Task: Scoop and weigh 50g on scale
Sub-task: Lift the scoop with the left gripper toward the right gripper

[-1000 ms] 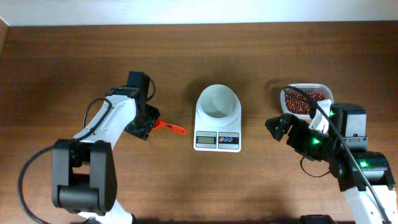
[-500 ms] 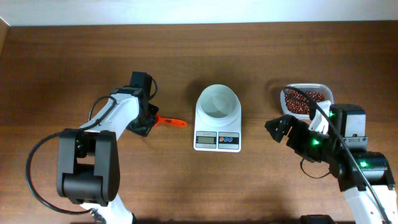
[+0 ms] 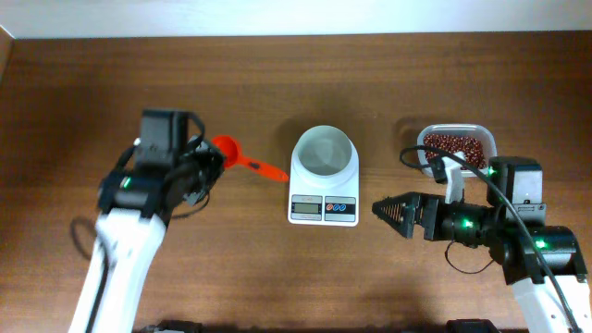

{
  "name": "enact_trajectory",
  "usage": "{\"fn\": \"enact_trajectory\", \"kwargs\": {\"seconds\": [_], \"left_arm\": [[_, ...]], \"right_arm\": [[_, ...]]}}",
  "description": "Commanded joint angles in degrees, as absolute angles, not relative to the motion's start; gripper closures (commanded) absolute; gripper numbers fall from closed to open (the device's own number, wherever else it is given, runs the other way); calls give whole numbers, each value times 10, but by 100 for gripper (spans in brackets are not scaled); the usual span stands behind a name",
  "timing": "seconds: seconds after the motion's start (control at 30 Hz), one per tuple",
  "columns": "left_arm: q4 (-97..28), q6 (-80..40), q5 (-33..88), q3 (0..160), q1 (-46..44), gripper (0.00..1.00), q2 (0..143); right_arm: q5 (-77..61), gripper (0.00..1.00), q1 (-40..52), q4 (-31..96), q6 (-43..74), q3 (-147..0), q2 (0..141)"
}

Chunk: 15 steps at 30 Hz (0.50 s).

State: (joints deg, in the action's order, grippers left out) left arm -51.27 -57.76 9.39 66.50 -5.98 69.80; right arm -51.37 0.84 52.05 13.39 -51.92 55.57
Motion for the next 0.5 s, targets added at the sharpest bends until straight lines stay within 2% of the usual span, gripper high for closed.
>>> {"fn": "enact_trajectory", "kwargs": {"seconds": [0.0, 0.07, 0.2, 0.47], "left_arm": [[-545, -587, 113, 665, -59, 100, 638], [-580, -649, 103, 665, -59, 100, 623], [-648, -744, 101, 665, -60, 100, 624], [-674, -903, 95, 665, -121, 100, 627]], "right_arm": [[-574, 3, 17, 498, 76, -527, 555], [-575, 3, 30, 470, 77, -527, 555], [-574, 11, 77, 411, 113, -527, 555], [-452, 13, 250, 272, 287, -527, 603]]}}
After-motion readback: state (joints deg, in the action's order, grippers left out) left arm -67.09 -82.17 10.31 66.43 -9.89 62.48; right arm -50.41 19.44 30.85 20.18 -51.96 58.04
